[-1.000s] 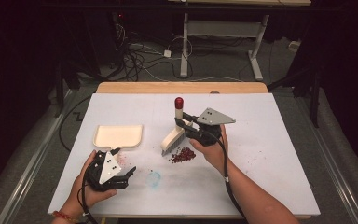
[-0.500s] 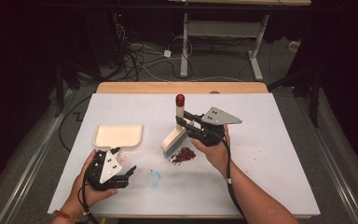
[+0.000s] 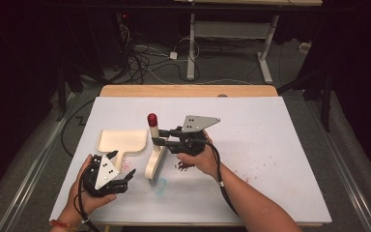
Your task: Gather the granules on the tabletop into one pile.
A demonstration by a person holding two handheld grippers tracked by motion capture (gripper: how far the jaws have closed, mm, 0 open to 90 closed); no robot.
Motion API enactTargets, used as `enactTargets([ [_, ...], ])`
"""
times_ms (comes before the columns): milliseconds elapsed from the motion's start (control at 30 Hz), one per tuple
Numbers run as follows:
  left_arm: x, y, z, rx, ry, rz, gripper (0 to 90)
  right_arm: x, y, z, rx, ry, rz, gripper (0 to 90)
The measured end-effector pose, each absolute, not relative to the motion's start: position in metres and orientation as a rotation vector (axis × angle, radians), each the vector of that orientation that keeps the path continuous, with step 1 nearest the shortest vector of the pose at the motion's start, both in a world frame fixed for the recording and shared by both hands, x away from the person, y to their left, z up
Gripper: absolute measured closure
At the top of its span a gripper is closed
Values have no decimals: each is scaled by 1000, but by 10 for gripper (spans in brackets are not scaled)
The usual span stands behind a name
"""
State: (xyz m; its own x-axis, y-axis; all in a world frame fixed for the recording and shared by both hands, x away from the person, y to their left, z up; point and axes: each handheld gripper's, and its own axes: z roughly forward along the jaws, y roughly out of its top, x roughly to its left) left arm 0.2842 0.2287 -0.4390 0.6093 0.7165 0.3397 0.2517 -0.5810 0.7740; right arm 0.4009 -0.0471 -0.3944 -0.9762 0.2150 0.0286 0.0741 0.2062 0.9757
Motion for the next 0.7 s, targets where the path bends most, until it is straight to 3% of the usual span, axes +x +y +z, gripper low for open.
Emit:
enactTargets([
  [333, 284, 227, -441, 2148, 750, 847, 195, 403, -50, -397, 194, 2373, 1862, 703],
  [700, 286, 222, -442, 2161, 740, 839, 195, 414, -105, -387, 220, 2365, 1797, 703],
])
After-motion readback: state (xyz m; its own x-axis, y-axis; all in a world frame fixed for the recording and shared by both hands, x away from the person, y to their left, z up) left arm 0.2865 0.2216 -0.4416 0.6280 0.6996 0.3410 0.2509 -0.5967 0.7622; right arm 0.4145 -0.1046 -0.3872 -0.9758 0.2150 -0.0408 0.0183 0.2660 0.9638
